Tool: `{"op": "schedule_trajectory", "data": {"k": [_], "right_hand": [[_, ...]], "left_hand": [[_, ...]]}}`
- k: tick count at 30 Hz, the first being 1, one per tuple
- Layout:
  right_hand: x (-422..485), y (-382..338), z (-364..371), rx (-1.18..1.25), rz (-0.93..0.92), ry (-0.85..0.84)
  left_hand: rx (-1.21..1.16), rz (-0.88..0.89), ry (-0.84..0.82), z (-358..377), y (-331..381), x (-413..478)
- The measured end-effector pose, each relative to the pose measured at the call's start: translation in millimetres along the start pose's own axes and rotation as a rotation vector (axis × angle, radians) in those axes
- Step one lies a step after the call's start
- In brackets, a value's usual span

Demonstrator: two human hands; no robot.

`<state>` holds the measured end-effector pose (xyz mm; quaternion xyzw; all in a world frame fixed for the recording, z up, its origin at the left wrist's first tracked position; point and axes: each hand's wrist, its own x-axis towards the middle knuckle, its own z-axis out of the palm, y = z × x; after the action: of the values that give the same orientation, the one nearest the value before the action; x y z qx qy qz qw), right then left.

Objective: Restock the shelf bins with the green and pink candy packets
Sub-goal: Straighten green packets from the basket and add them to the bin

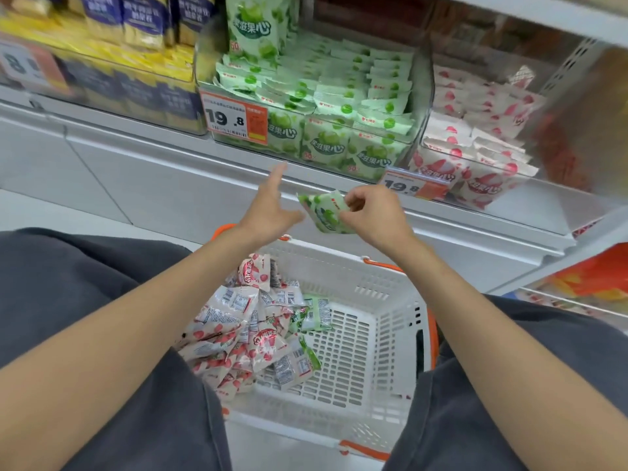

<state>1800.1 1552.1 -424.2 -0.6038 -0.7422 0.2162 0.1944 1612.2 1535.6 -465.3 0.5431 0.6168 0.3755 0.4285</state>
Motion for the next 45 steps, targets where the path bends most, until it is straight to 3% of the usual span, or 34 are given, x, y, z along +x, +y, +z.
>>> {"op": "schedule_trajectory", "data": {"k": [2, 4, 7, 9, 11, 14, 19, 23, 25, 27, 29, 35, 40, 45], "right_hand": [[0, -10, -11, -0.08, -0.1, -0.112], [3, -14, -16, 0.103, -0.092, -0.155], [11, -10, -13, 0.476, 0.065, -0.043], [11, -6, -6, 0.628, 0.207, -0.081], [8, -9, 2, 0.695, 0.224, -0.109], [16, -29, -2, 0.625, 0.107, -0.007], [72, -98, -36, 0.613, -0.064, 0.123], [130, -147, -33, 0.503, -0.12, 0.22], [155, -159, -23, 0.435, -0.099, 0.25], [177, -165, -9, 0.365, -0.041, 0.265], [194, -166, 4, 0.287, 0.037, 0.268], [207, -171, 24, 0.22, 0.026, 0.232], [201, -171, 28, 0.368, 0.022, 0.334], [197, -180, 25, 0.45, 0.081, 0.298]], "left_hand": [[0.084, 0.115, -0.161, 3, 2, -2], [-0.01, 0.121, -0.227, 7, 7, -5], [-0.156, 0.11, -0.053, 5, 11, -2], [-0.239, 0.084, 0.012, 0, 15, 1], [-0.293, 0.073, 0.023, -3, 18, 5], [-0.262, 0.16, 0.141, -13, 32, 13], [-0.112, 0.329, 0.494, -71, 92, 49], [-0.014, 0.407, 0.608, -115, 108, 89], [0.151, 0.374, 0.64, -129, 105, 109], [0.463, 0.285, 0.691, -137, 98, 124], [0.615, 0.255, 0.684, -137, 88, 134], [0.676, 0.305, 0.724, -138, 63, 151], [0.681, 0.292, 0.714, -138, 66, 152], [0.678, 0.274, 0.673, -140, 71, 151]]}}
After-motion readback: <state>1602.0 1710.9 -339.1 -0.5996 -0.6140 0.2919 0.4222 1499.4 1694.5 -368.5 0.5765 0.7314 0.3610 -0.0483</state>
